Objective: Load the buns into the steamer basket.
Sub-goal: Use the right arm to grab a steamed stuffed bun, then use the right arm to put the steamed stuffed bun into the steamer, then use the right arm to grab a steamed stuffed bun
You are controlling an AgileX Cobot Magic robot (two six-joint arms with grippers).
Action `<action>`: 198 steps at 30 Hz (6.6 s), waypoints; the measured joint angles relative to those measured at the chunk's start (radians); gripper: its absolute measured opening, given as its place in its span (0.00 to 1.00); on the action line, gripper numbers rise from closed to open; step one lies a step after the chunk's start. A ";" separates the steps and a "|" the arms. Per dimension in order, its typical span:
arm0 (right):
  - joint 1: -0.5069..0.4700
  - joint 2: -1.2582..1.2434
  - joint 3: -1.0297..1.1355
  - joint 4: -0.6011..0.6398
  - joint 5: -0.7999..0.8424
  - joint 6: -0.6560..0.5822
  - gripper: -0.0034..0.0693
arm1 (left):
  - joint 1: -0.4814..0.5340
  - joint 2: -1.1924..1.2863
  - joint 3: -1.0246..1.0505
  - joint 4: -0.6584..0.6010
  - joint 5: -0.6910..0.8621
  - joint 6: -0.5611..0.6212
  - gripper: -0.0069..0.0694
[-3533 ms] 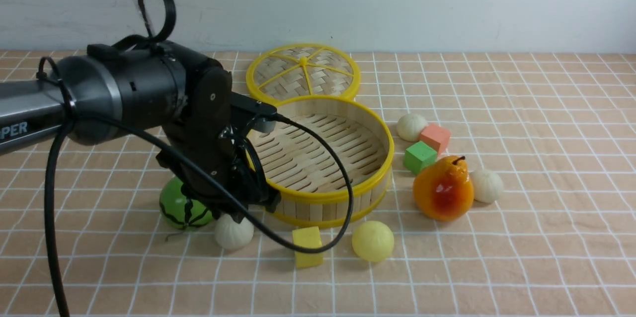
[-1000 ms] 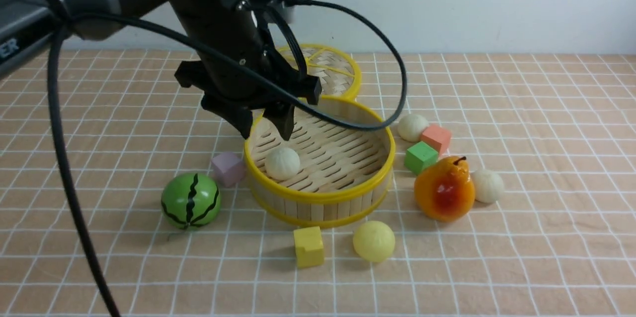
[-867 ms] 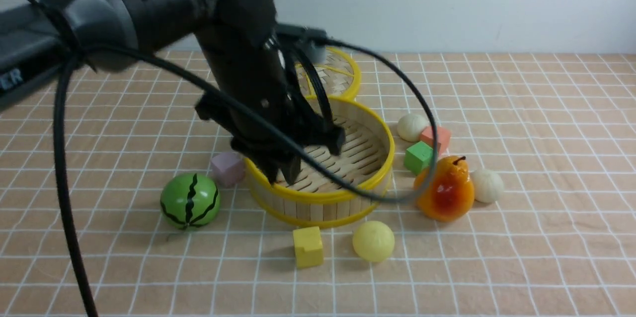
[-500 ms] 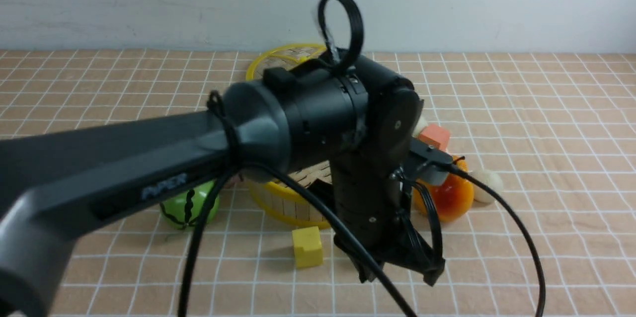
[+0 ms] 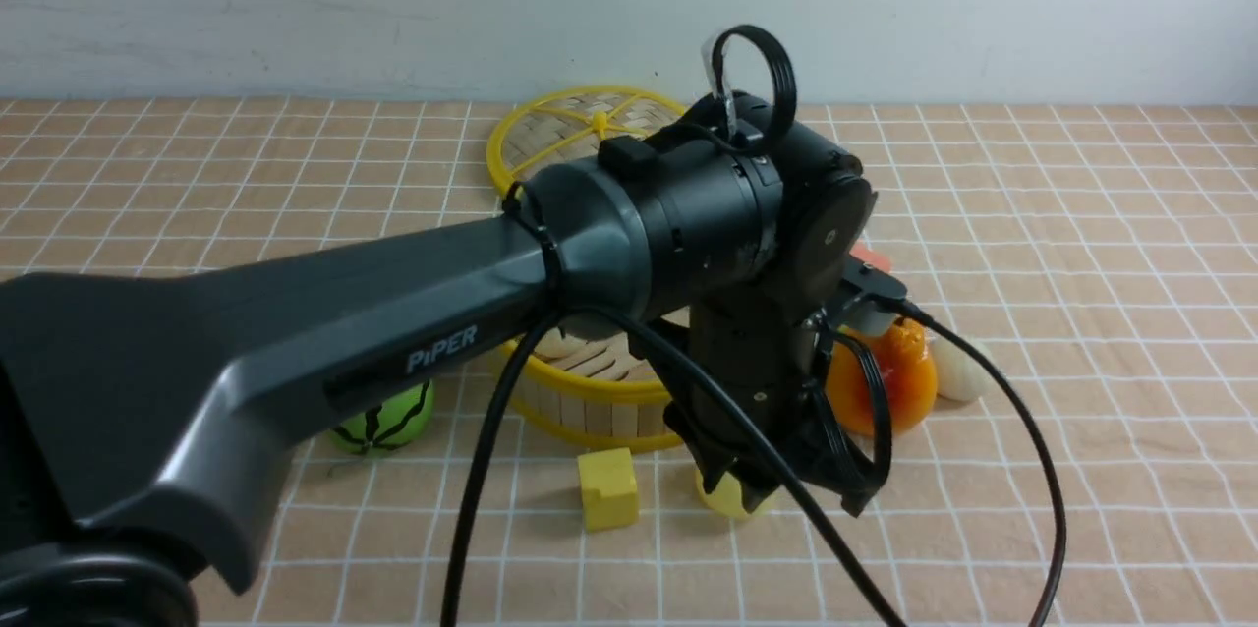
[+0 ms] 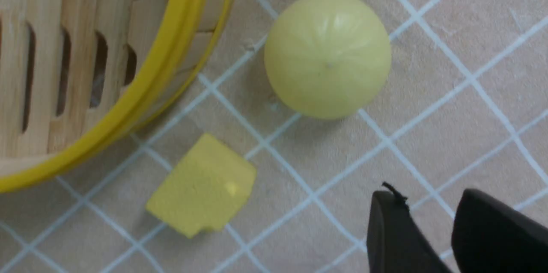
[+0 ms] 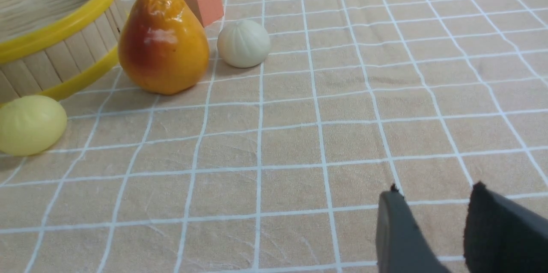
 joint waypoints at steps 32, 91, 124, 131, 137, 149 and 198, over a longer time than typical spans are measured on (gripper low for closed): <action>0.000 0.000 0.008 0.218 -0.144 0.175 0.38 | 0.000 -1.462 1.367 -0.039 -0.972 -0.130 0.07; 0.596 2.061 -1.632 0.035 0.622 0.085 0.45 | 0.000 -1.563 1.447 -0.033 -1.004 -0.133 0.08; 0.627 1.902 -1.642 0.044 0.599 0.006 0.04 | 0.000 -1.563 1.447 -0.031 -1.001 -0.133 0.10; 0.596 1.977 -1.689 0.019 0.354 0.004 0.05 | 0.000 -1.563 1.447 -0.031 -1.002 -0.133 0.12; 0.548 2.078 -1.693 -0.005 0.280 0.004 0.10 | 0.000 -1.563 1.447 -0.031 -1.002 -0.133 0.12; 0.548 2.007 -1.694 -0.015 0.323 0.004 0.68 | 0.000 -1.563 1.447 -0.031 -1.002 -0.133 0.12; 0.151 2.006 -1.463 0.069 0.302 -0.050 0.38 | 0.000 -1.563 1.447 0.048 -1.000 -0.133 0.17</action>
